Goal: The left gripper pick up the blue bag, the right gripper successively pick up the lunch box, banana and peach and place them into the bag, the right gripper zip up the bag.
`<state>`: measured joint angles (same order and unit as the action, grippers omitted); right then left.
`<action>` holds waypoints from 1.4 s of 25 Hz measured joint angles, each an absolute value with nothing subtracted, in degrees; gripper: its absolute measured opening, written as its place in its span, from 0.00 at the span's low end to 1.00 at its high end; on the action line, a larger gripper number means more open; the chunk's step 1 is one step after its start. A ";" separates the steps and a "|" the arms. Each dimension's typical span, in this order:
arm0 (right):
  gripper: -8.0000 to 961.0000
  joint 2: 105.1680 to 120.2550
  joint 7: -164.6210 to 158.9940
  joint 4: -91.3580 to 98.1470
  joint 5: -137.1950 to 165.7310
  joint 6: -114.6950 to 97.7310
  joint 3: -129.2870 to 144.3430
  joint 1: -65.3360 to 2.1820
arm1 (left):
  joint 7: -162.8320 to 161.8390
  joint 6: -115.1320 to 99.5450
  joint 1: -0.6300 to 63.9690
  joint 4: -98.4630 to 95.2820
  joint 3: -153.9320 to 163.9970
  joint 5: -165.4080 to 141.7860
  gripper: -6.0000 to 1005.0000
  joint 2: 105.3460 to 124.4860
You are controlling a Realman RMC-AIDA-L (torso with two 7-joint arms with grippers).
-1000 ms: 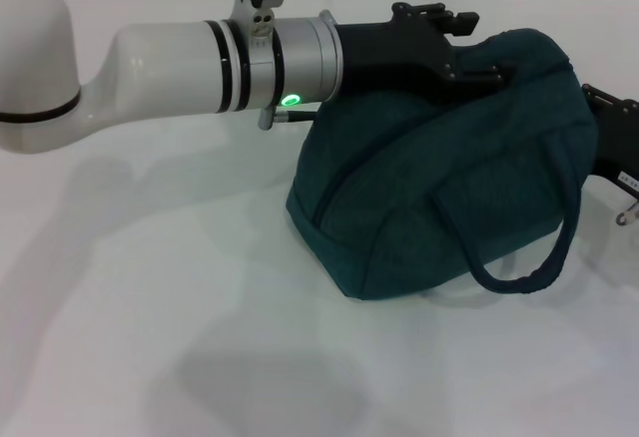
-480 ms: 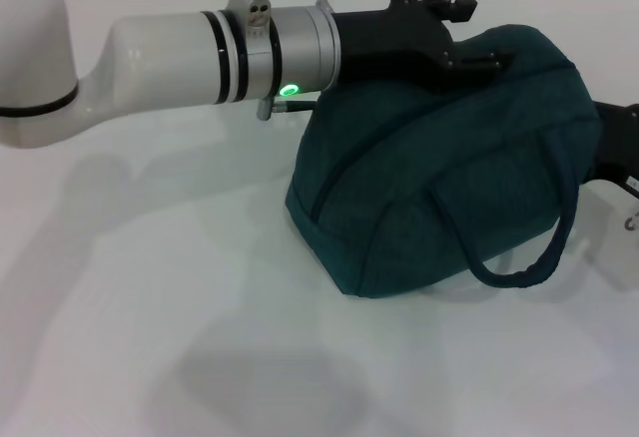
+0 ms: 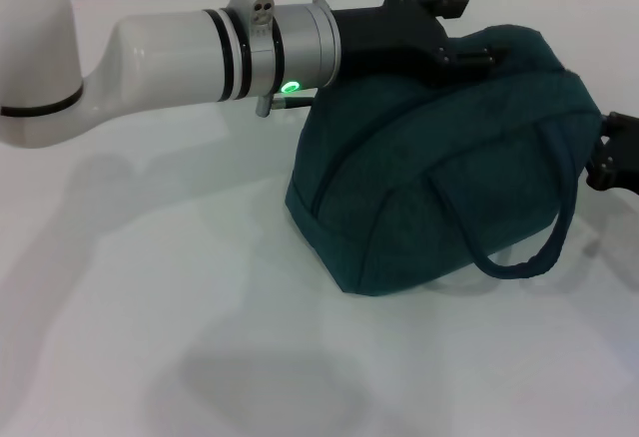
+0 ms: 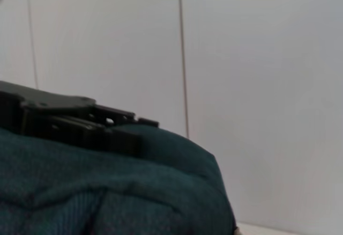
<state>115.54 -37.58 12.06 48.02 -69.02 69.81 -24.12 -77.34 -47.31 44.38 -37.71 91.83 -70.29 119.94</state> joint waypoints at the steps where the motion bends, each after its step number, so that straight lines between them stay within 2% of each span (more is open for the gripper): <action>1: 0.01 115.53 -37.70 12.07 48.01 -68.64 69.81 -24.00 | -77.34 -47.27 44.38 -37.69 91.83 -70.29 0.71 119.95; 15: 0.03 115.57 -40.77 12.34 46.55 -70.68 69.77 -23.72 | -77.34 -47.25 44.33 -37.52 91.68 -69.15 0.72 120.16; 23: 0.18 115.37 -42.41 12.63 46.48 -76.96 66.08 -21.54 | -77.35 -48.68 43.34 -37.54 91.77 -65.21 0.72 120.05; 26: 0.30 115.12 -43.78 12.84 46.51 -78.36 65.77 -20.69 | -77.35 -49.46 42.95 -37.58 91.77 -65.21 0.73 120.05; 31: 0.50 114.39 -45.69 13.29 46.68 -85.21 65.79 -19.11 | -76.05 -54.26 40.62 -39.44 91.23 -62.77 0.87 119.92; 34: 0.63 114.02 -45.86 13.41 48.63 -91.56 66.60 -19.03 | -72.74 -57.27 38.34 -40.18 91.14 -59.04 0.87 119.83; 35: 0.63 113.84 -45.91 13.44 49.42 -93.22 66.77 -19.05 | -72.20 -58.41 37.82 -40.30 90.96 -58.33 0.87 119.81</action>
